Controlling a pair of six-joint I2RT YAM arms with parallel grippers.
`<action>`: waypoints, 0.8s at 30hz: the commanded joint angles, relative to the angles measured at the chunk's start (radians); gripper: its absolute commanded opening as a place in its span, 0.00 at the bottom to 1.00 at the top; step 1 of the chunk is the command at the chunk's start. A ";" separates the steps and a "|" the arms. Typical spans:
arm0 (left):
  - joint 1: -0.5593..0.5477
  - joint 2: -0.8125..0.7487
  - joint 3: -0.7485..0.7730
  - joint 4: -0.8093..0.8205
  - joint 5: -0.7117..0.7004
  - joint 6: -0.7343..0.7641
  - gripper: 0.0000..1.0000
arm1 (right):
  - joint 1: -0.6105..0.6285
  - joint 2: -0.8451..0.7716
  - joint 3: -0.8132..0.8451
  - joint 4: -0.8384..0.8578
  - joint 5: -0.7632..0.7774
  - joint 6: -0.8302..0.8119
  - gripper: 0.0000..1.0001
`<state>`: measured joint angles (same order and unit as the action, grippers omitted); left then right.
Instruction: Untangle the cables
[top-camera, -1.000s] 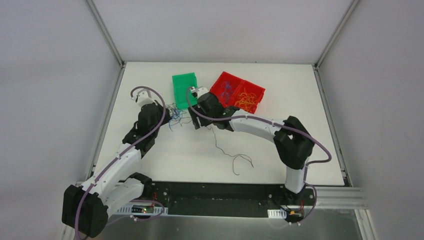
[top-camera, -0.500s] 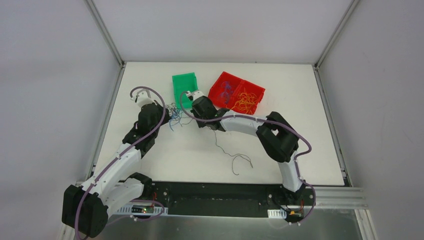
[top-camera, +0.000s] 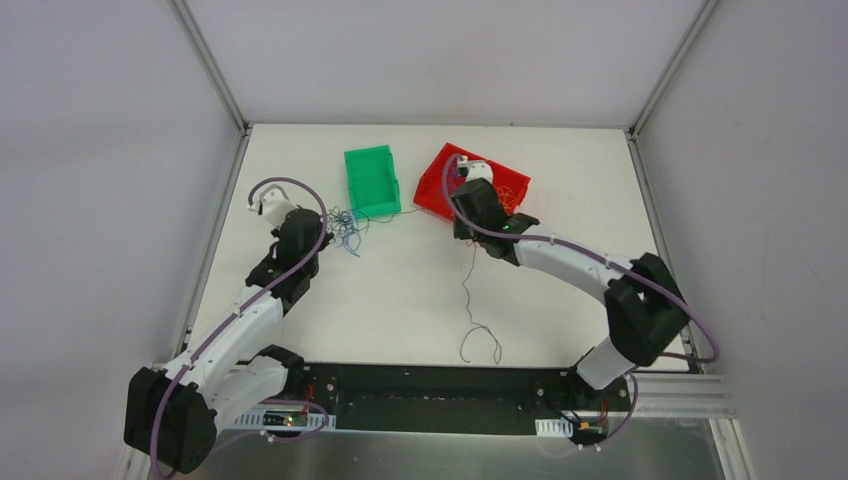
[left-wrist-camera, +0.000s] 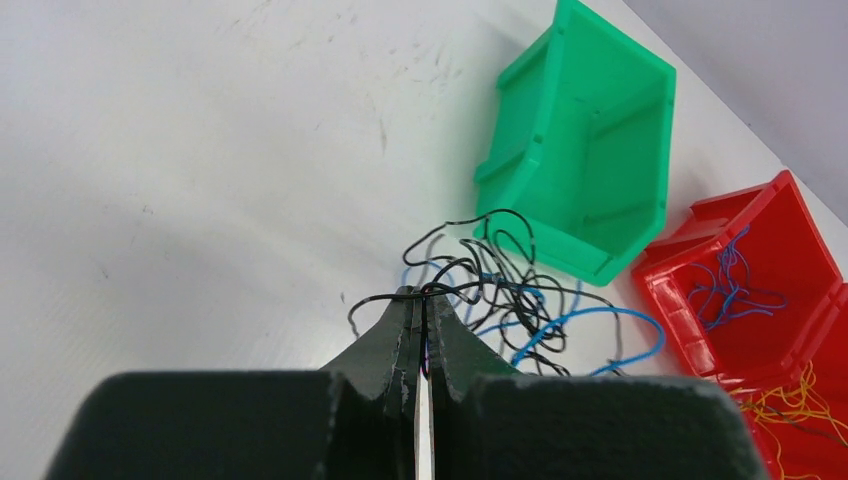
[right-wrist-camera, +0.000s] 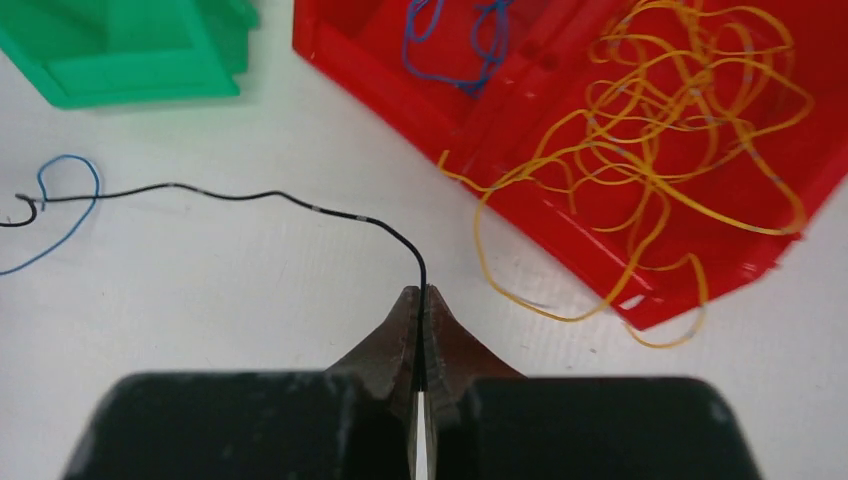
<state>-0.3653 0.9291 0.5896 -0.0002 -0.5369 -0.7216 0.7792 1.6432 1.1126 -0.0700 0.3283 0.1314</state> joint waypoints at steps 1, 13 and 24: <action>0.000 0.014 -0.003 -0.022 -0.074 -0.026 0.00 | -0.032 -0.154 -0.060 -0.063 0.069 0.069 0.00; 0.002 0.043 0.009 -0.024 -0.065 -0.007 0.00 | -0.067 -0.405 -0.218 -0.129 0.066 0.027 0.00; 0.000 0.031 0.041 -0.013 0.077 0.080 0.62 | -0.064 -0.403 -0.217 -0.140 0.004 0.041 0.08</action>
<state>-0.3653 0.9684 0.5903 -0.0311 -0.5247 -0.6838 0.7147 1.2556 0.8856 -0.1997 0.3664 0.1715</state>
